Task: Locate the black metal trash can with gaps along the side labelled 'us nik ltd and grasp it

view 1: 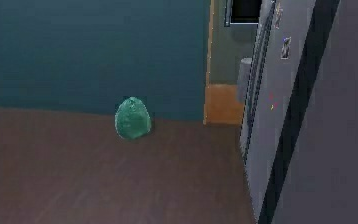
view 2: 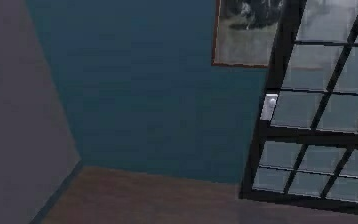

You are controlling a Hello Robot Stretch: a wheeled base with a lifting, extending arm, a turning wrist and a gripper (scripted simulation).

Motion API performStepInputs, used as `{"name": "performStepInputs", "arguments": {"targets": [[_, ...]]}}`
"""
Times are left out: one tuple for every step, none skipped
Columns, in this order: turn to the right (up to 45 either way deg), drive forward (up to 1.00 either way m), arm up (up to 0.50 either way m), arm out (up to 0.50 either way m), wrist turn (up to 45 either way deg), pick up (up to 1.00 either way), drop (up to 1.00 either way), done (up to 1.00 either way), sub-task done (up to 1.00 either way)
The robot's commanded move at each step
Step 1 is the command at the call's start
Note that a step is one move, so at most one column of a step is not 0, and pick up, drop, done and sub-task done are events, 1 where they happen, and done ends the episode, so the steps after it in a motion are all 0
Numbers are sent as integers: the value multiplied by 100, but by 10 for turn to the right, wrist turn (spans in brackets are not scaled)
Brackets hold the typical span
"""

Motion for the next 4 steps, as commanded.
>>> {"name": "performStepInputs", "arguments": {"targets": [[0,85,0,0,0,0,0,0,0],[60,0,0,0,0,0,0,0,0],[0,100,0,0,0,0,0,0,0],[330,0,0,0,0,0,0,0,0]]}}
